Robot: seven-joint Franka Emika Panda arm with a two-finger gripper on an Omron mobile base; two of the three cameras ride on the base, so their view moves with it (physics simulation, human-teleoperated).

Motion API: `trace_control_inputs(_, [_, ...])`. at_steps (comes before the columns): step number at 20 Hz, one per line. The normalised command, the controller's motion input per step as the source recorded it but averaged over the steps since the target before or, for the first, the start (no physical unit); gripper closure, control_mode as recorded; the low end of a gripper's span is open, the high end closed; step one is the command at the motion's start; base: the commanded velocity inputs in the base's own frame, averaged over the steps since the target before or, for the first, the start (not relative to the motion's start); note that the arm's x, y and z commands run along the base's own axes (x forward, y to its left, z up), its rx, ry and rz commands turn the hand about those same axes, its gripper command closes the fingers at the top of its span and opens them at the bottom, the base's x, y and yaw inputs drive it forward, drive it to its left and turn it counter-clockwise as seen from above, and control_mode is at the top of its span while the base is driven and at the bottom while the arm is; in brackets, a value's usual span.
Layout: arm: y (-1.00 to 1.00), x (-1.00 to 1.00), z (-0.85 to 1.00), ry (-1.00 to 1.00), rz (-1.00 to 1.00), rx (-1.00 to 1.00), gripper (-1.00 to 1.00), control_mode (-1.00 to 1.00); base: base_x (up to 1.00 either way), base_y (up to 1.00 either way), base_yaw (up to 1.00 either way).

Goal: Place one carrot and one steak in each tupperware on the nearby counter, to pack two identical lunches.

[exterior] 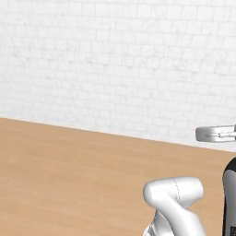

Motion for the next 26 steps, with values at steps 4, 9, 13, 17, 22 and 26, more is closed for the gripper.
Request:
trace_control_inputs(4, [0.00,0.00,0.00,0.00,0.00,0.00,-1.00,1.00,1.00,0.41,-0.18])
trace_control_inputs(9, [0.00,0.00,0.00,0.00,0.00,0.00,-1.00,1.00,1.00,0.35,-0.25])
trace_control_inputs(13, [0.00,0.00,0.00,0.00,0.00,0.00,-1.00,1.00,1.00,0.31,-0.32])
trace_control_inputs(17, [0.00,0.00,0.00,0.00,0.00,0.00,-1.00,1.00,0.97,0.14,-0.58])
trace_control_inputs(22, [0.00,0.00,0.00,0.00,0.00,0.00,-1.00,1.00,0.60,0.13,-0.81])
trace_control_inputs(26, [0.00,0.00,0.00,0.00,0.00,0.00,-1.00,1.00,0.30,0.20,-0.93])
